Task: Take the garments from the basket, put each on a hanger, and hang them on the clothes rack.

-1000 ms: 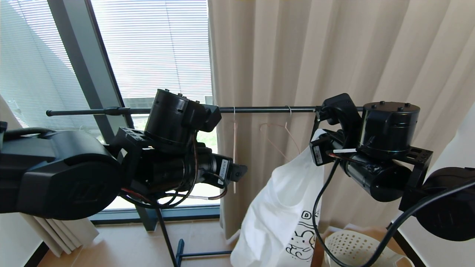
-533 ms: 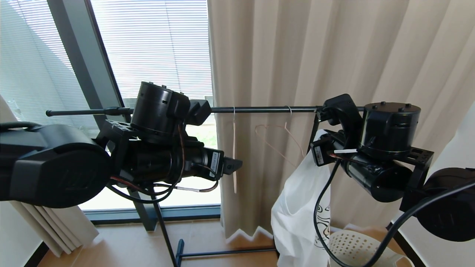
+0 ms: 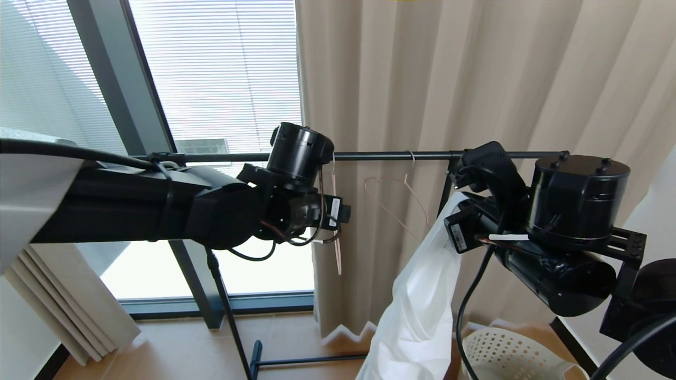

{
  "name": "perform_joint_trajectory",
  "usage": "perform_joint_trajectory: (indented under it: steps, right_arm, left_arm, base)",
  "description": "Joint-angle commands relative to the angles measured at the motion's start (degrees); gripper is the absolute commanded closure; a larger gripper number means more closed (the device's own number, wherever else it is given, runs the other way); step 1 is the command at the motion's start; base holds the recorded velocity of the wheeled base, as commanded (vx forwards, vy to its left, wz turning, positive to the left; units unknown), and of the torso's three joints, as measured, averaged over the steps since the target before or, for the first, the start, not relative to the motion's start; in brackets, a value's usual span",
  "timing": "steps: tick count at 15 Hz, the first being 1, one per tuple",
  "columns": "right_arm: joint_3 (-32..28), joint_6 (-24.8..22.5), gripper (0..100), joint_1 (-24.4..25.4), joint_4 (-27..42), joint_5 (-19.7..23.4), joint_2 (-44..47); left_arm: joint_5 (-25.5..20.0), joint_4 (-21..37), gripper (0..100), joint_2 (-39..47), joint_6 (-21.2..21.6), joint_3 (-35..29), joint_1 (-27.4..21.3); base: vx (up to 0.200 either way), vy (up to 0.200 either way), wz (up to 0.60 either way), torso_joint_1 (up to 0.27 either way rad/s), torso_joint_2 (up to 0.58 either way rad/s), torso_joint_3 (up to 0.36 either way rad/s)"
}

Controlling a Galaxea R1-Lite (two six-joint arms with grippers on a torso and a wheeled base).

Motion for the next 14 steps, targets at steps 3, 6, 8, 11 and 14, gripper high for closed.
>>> perform_joint_trajectory:
  steps: [3,6,8,11,14]
  right_arm:
    - [1.1,-0.7,100,1.4,-0.1,-0.5,-1.1]
    - [1.4,-0.8,100,1.4,0.0,-0.4,-2.6]
    - [1.3,-0.9,100,1.3,0.0,-0.4,-2.6]
    - [1.4,-1.0,100,1.3,0.0,-0.5,-2.7]
    - [1.4,-1.0,100,1.3,0.0,-0.4,-2.2]
  left_arm:
    - [2.5,0.7,0,13.2,-0.5,-13.1,0.1]
    - [3.5,0.8,0,17.0,-1.6,-17.2,0.2]
    - [3.6,0.8,0,20.0,-1.6,-20.0,0.3]
    - [6.0,0.7,0,26.1,-1.7,-26.0,0.9]
    - [6.1,0.8,0,30.7,-1.7,-30.7,1.4]
  base:
    - [0.000,0.000,0.00,0.000,0.00,0.000]
    - [0.000,0.000,0.00,0.000,0.00,0.000]
    - [0.000,0.000,0.00,0.000,0.00,0.000]
    - [0.000,0.000,0.00,0.000,0.00,0.000]
    - [0.000,0.000,0.00,0.000,0.00,0.000]
